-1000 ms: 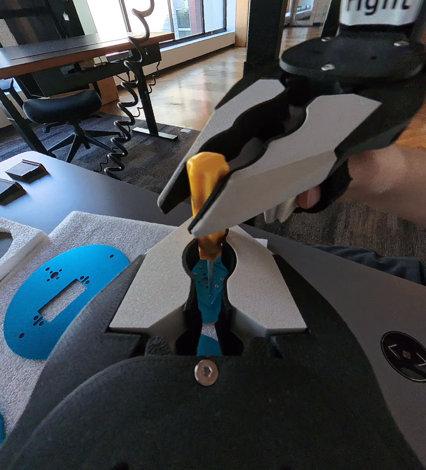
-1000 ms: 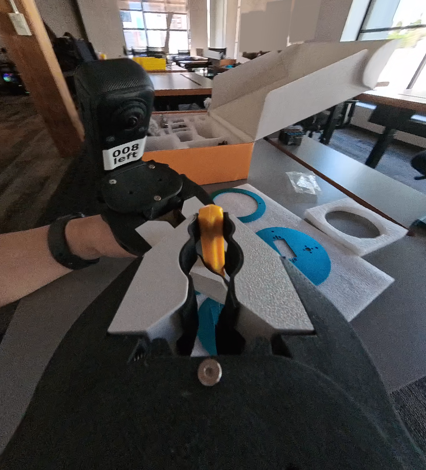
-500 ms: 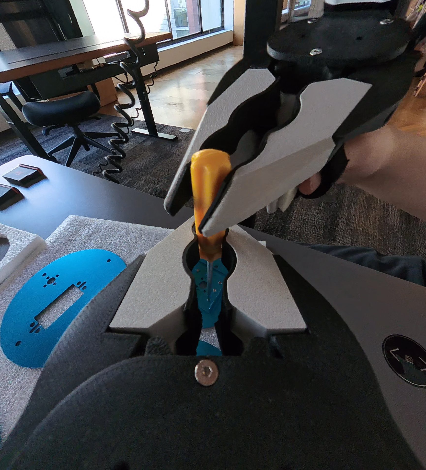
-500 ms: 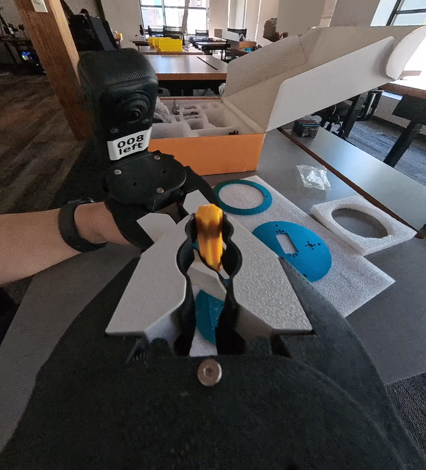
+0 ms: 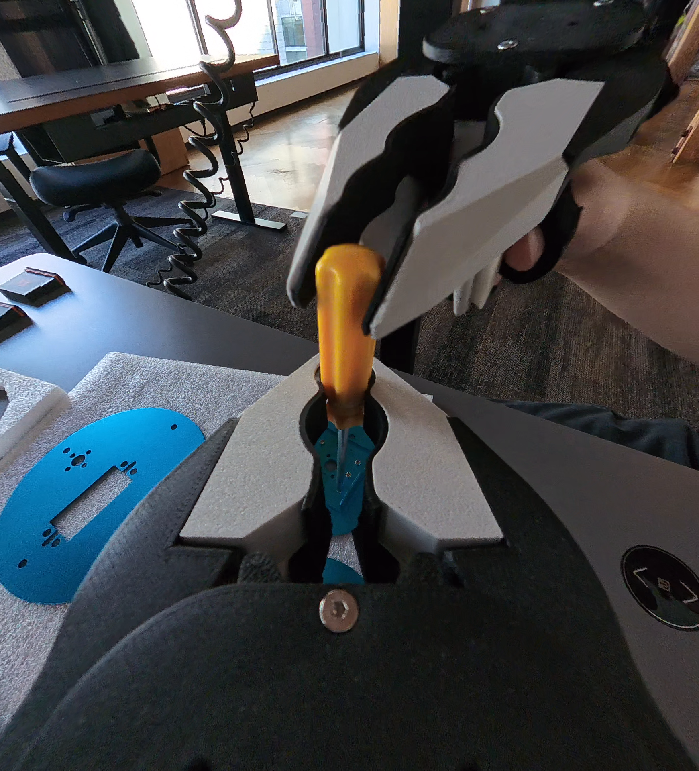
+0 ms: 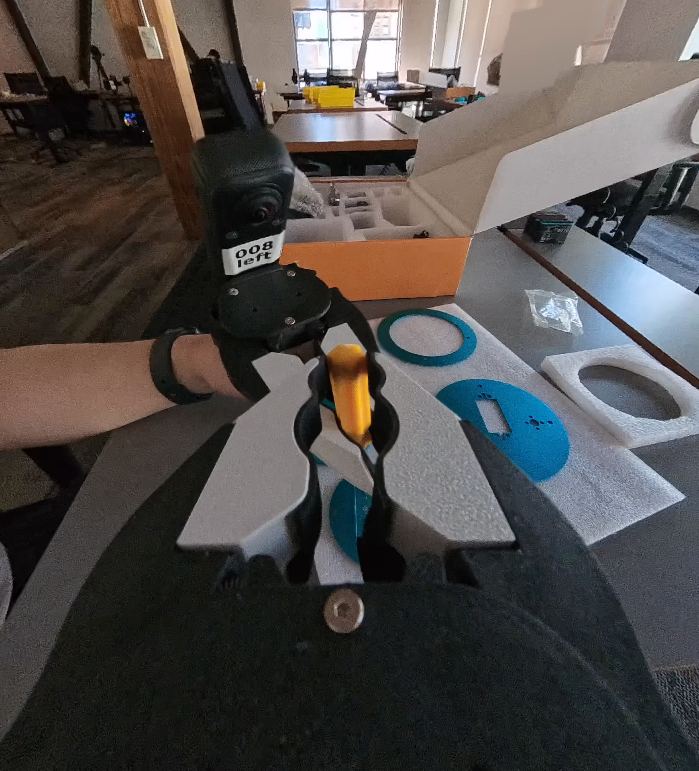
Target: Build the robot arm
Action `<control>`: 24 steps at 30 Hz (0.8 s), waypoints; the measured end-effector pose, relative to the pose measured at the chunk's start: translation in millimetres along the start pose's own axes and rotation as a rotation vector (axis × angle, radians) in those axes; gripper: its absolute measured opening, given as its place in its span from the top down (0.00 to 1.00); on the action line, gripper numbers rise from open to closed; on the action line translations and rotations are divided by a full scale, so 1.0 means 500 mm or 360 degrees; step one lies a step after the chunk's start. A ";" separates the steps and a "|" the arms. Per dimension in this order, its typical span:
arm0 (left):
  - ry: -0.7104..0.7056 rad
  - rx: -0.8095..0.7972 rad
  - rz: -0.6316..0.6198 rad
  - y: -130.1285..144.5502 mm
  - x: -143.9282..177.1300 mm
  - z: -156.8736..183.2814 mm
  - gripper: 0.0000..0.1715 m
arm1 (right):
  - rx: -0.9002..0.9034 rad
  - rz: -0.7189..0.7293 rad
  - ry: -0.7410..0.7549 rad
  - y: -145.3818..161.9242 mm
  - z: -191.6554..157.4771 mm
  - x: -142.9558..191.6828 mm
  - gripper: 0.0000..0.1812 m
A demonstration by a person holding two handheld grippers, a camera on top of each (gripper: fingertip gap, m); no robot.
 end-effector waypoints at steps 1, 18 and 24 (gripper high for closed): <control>0.0004 -0.0004 -0.0001 0.000 0.000 0.001 0.95 | 0.0044 -0.0046 -0.0021 0.005 0.002 -0.003 0.90; -0.0059 -0.0010 -0.0023 0.006 0.006 0.004 0.95 | 0.0088 -0.0065 0.0126 -0.005 0.010 -0.002 0.92; -0.0091 0.0020 -0.0023 0.007 0.008 0.003 0.95 | -0.0081 -0.0008 0.0335 0.004 -0.005 -0.007 0.91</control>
Point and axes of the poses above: each gripper's, where its closed fingertips meet, x back along the fingers, y out of its underside, z = x × y across the jaws, the point moved 9 cm from there along x, back along the fingers, and after that the axes turned 2 degrees about x, right-handed, at the moved point
